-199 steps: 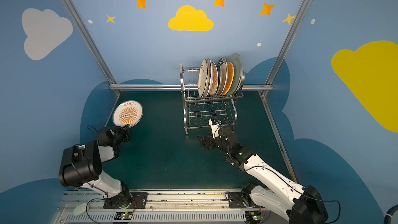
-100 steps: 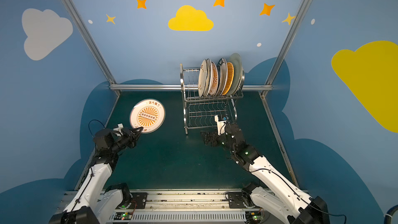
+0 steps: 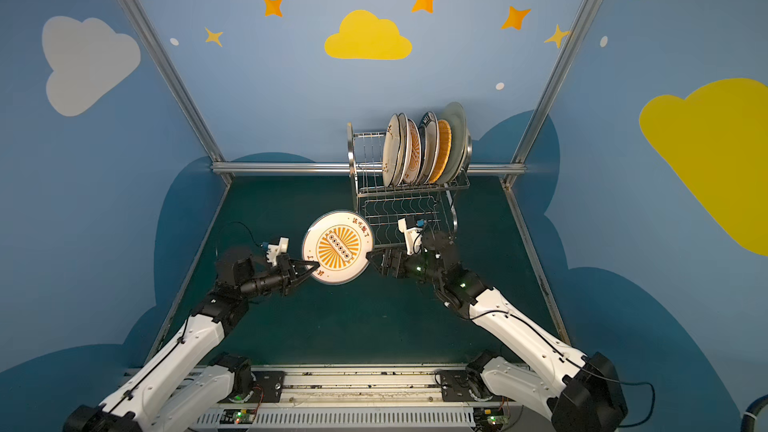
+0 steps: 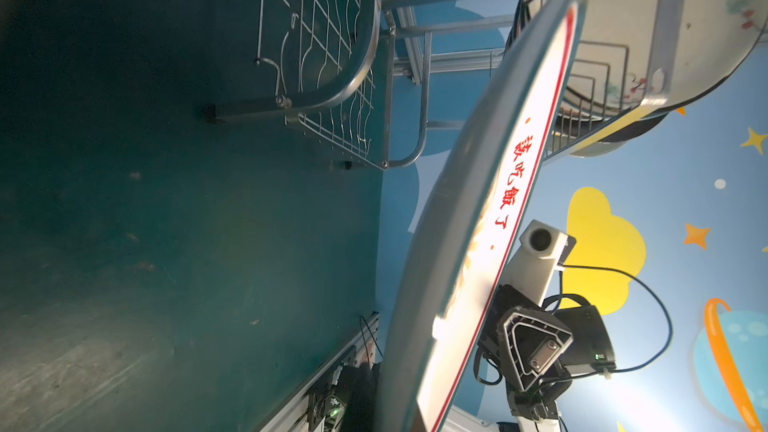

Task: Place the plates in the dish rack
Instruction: 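Lift the sunburst plate toward the right gripper while the right grips it, then carry the sunburst plate to the rack with the right gripper while the left withdraws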

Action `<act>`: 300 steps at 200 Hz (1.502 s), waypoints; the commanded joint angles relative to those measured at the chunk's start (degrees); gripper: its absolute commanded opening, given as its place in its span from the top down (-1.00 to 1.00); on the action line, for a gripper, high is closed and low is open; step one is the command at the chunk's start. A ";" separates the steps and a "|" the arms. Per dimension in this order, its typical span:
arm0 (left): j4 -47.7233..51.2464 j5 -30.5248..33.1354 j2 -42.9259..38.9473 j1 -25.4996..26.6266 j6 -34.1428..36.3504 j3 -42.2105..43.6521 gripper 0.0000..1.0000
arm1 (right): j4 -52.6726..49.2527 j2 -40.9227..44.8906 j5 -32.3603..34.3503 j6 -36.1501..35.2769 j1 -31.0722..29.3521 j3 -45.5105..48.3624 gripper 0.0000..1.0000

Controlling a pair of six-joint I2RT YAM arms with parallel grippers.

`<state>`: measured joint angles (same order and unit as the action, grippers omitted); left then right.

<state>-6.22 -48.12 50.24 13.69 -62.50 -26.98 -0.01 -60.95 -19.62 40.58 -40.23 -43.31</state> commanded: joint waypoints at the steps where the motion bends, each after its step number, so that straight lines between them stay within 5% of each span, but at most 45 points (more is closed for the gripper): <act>1: -4.84 1.54 0.42 1.89 1.71 -2.29 0.93 | 3.26 -1.22 -0.14 2.66 -1.61 -2.99 -0.78; 49: -4.67 3.28 0.40 4.29 3.04 -2.50 0.93 | 0.32 -3.04 7.68 5.44 -3.48 -4.94 0.04; 133: -4.38 4.25 1.16 5.68 5.17 -2.24 0.93 | -4.01 -4.07 20.60 12.24 -7.87 -5.91 1.00; 168: -2.51 5.22 1.89 5.77 7.35 -2.11 0.91 | -7.68 -3.83 26.26 15.69 -10.56 -7.37 1.00; 177: -2.40 5.14 2.09 5.73 7.63 -2.11 0.74 | -8.80 -3.96 28.52 16.47 -11.47 -7.91 1.00; 188: -1.61 5.67 1.78 5.72 7.79 -2.20 0.27 | -9.96 -4.24 30.22 16.98 -12.12 -8.65 1.00; 243: 11.62 12.85 -6.37 4.81 13.38 -4.83 -0.95 | -14.96 -2.19 35.14 15.28 -13.27 -12.18 1.00; 300: 28.89 19.45 -21.13 1.43 24.43 -10.34 -1.00 | -15.35 0.09 35.40 5.31 -15.06 -19.76 1.00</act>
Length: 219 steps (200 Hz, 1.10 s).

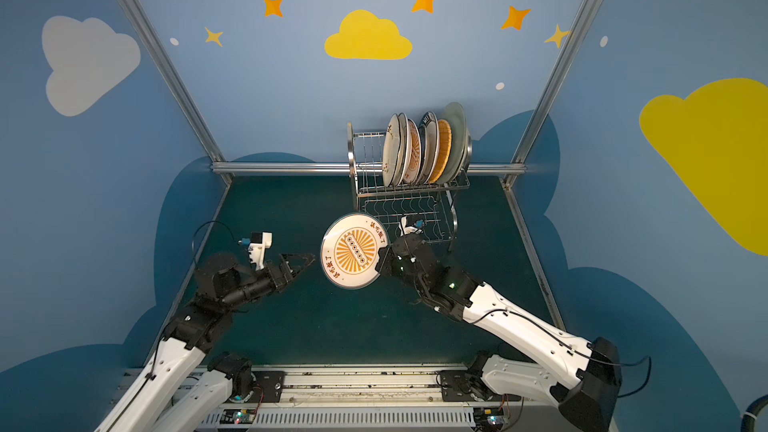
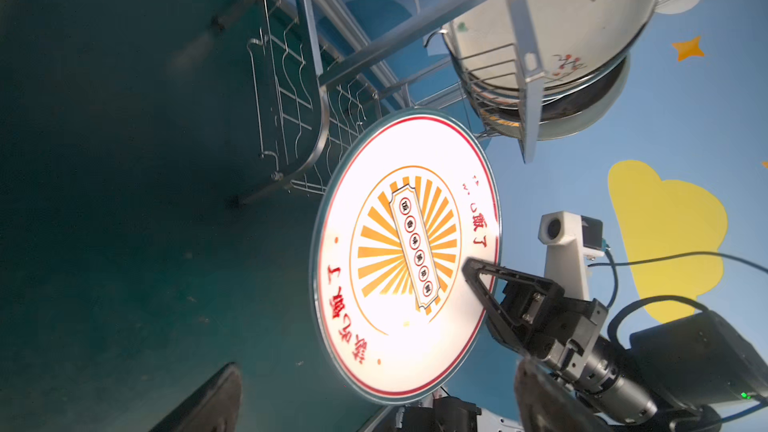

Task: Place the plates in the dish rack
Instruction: 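Carry the sunburst plate to the rack with the right gripper while the left withdraws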

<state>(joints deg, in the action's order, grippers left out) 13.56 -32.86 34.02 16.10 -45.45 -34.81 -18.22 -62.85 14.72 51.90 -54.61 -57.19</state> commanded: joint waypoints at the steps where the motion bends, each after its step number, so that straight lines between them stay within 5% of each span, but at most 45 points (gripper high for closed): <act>1: 9.29 4.25 -5.14 -0.98 7.61 -2.53 -1.00 | 2.80 1.92 1.08 -6.28 -0.67 -6.12 1.00; 68: 11.49 11.73 -13.07 -1.53 13.23 -1.19 -1.00 | 0.92 -4.91 4.80 -17.09 -0.96 -25.84 1.00; 170: 14.96 14.38 -14.27 -5.67 12.86 -0.26 -1.00 | 1.71 -27.78 39.37 -40.38 -1.00 -60.16 1.00; 219: 14.91 11.94 -14.41 -8.01 12.49 0.08 -1.00 | 5.08 -34.71 44.01 -50.10 0.55 -69.53 1.00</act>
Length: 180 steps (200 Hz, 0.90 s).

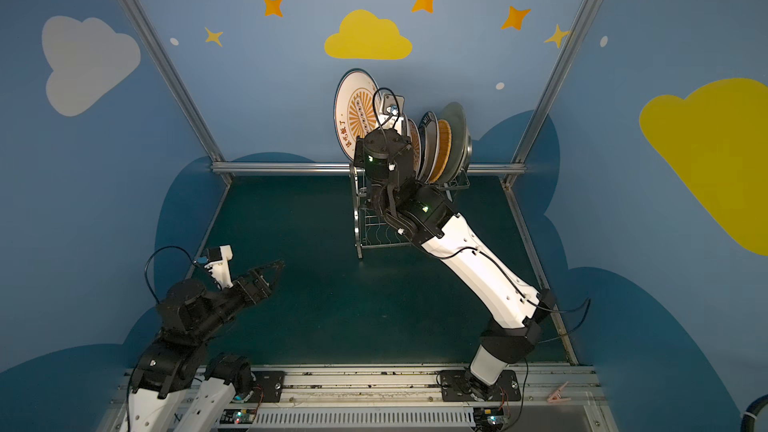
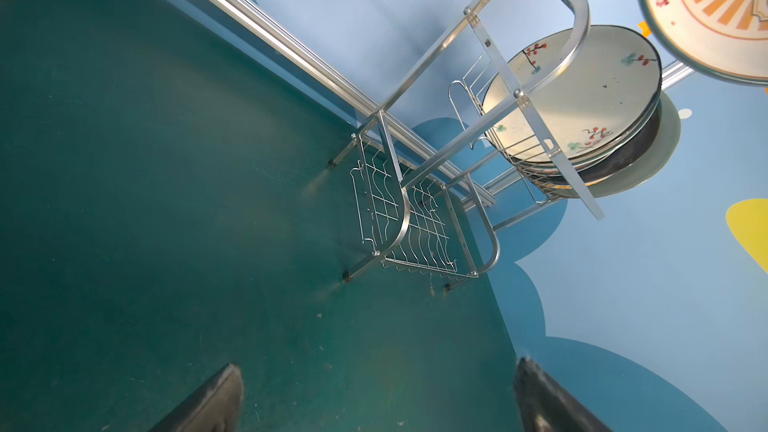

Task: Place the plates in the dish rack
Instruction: 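Carry the sunburst plate to the rack with the right gripper while the left withdraws, then lower the sunburst plate into the top-tier slot nearest the robot with the right gripper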

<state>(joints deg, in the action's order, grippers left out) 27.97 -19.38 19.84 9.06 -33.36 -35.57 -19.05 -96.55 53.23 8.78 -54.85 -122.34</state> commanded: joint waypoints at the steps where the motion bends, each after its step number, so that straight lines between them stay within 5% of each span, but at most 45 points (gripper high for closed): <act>1: 0.55 -1.59 -0.23 -0.97 0.41 0.85 -1.00 | 5.89 -1.09 5.62 -7.13 0.88 -4.56 1.00; 49: 0.61 -1.97 -0.54 -1.21 0.40 0.86 -1.00 | 9.41 -4.68 9.80 -13.74 2.99 -6.85 1.00; 180: -1.10 -5.41 -1.03 -1.68 0.71 1.38 -1.00 | -2.95 -10.09 8.68 -5.23 6.10 -5.76 1.00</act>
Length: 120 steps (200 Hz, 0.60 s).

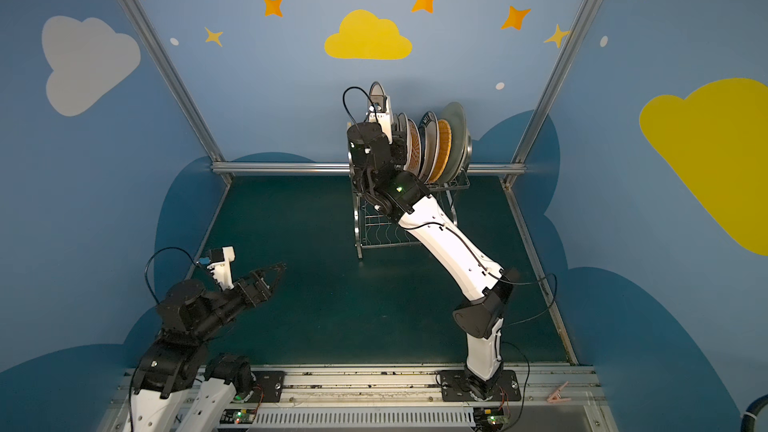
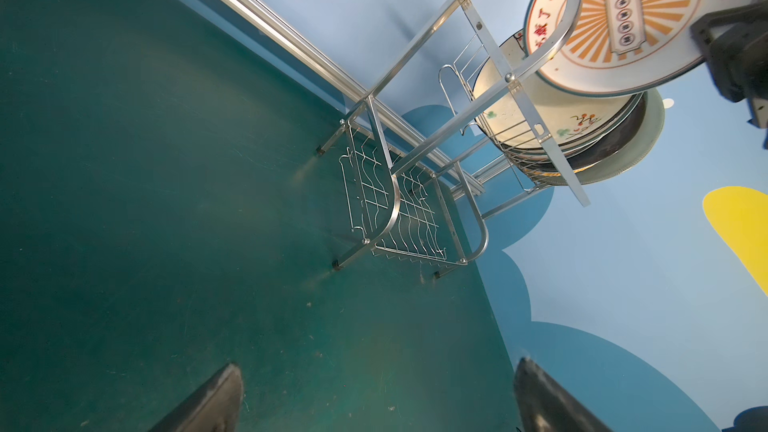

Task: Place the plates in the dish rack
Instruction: 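Lower the sunburst plate into the top-tier slot nearest the robot with the right gripper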

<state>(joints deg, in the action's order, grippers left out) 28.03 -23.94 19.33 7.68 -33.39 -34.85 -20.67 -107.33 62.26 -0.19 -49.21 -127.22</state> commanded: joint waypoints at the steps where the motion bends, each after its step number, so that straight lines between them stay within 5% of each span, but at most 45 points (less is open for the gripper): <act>1: -1.19 -0.84 -0.53 -0.30 0.71 0.66 -1.00 | -1.45 0.70 -0.36 3.85 0.49 -0.82 1.00; 120: -1.31 -0.88 -0.58 -0.30 0.67 0.75 -1.00 | -5.23 3.46 -2.15 9.35 1.90 7.52 1.00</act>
<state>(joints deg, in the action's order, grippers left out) 27.99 -24.18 19.31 7.62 -33.39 -34.65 -25.98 -107.11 59.83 7.09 -47.72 -120.22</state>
